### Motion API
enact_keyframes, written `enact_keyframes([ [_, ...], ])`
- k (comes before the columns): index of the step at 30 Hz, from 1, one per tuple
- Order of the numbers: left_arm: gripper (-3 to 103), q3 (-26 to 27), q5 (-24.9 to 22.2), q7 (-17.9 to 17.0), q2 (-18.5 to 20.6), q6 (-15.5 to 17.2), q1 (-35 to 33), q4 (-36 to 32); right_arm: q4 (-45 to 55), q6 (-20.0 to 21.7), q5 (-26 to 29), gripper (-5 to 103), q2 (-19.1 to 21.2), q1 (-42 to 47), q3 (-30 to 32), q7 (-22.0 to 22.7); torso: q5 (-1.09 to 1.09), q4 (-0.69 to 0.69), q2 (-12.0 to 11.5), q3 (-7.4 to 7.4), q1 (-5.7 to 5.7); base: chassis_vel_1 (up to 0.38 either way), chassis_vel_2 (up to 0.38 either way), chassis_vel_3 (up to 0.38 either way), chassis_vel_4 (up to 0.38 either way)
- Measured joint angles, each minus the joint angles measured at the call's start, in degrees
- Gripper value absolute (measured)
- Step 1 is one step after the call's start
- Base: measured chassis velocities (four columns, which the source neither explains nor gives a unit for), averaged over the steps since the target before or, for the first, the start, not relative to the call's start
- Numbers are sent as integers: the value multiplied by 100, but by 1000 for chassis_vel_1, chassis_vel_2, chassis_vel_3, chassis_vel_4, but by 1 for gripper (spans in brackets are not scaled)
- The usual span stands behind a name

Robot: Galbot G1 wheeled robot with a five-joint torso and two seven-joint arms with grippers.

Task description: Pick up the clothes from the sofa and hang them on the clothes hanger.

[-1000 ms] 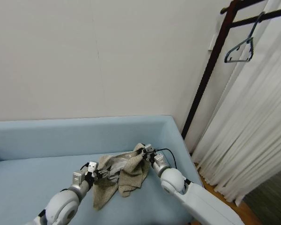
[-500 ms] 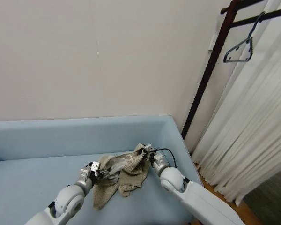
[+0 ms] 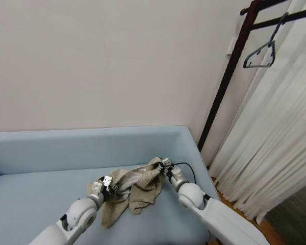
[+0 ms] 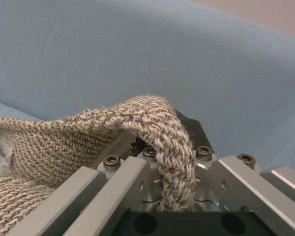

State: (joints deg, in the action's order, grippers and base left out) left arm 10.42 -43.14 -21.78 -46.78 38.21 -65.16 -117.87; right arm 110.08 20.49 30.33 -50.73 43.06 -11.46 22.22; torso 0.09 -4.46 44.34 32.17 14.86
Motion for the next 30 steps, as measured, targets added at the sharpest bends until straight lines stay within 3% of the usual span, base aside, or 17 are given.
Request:
enact_keyframes([
  [4, 16, 28, -1, -18, -20, -33, 5, -3, 35, -6, 32, 1, 56, 23, 110, 3, 0, 0, 0, 0, 0, 0, 0, 0, 0],
  [6, 4, 46, -5, -37, -32, -269, 22, -3, 152, -8, 99, 1, 139, 28, 243, 22, 0, 1, 0, 0, 0, 0, 0, 0, 0],
  [8, 4, 48, -6, -38, -32, -362, 29, -2, 181, -8, 111, 1, 158, 31, 265, 25, 0, 1, 0, 0, 0, 0, 0, 0, 0],
  [10, 2, 78, -13, -6, 27, -1043, 89, 9, 405, -18, 187, 1, 313, 84, 442, 38, -1, 1, 0, 0, 0, 0, 0, 0, 0],
  [12, 2, 228, -28, 84, 164, -1522, 150, -68, 640, -58, 331, 1, 529, 136, 636, -2, 0, -1, 0, 0, 0, 0, 0, 0, 0],
  [15, 2, 347, -75, 140, 289, -1743, 196, -206, 806, -78, 472, 1, 726, 153, 810, -111, 0, 0, 0, 0, 0, 0, 0, 0, 0],
  [16, 2, 466, -212, 108, 427, -1866, 274, -465, 998, -113, 647, 1, 957, 149, 1007, -307, -1, -1, 0, 0, 0, 0, 0, 0, 0],
  [18, 2, 531, -329, 48, 514, -1892, 331, -690, 1112, -148, 761, 1, 1088, 110, 1085, -407, -1, -2, 0, 0, 0, 0, 0, 0, 0],
  [23, 2, 786, -689, -171, 903, -1902, 507, -1813, 1790, -204, 1710, 1, 1766, -389, 1411, -846, 0, 2, 0, 0, 0, 0, 0, 0, 0],
  [25, 2, 799, -704, -185, 926, -1902, 522, -1871, 1849, -198, 1807, 1, 1822, -426, 1428, -870, 0, 3, 0, 0, 0, 0, 0, 0, 0],
  [29, 2, 974, -775, -311, 1138, -1903, 788, -2251, 2507, 0, 2911, 1, 2478, -793, 1533, -814, 0, 0, 0, 0, 0, 0, 0, 0, 0],
  [30, 2, 974, -775, -311, 1138, -1903, 788, -2251, 2507, 0, 2911, 1, 2478, -793, 1533, -814, 0, 0, 0, 0, 0, 0, 0, 0, 0],
])
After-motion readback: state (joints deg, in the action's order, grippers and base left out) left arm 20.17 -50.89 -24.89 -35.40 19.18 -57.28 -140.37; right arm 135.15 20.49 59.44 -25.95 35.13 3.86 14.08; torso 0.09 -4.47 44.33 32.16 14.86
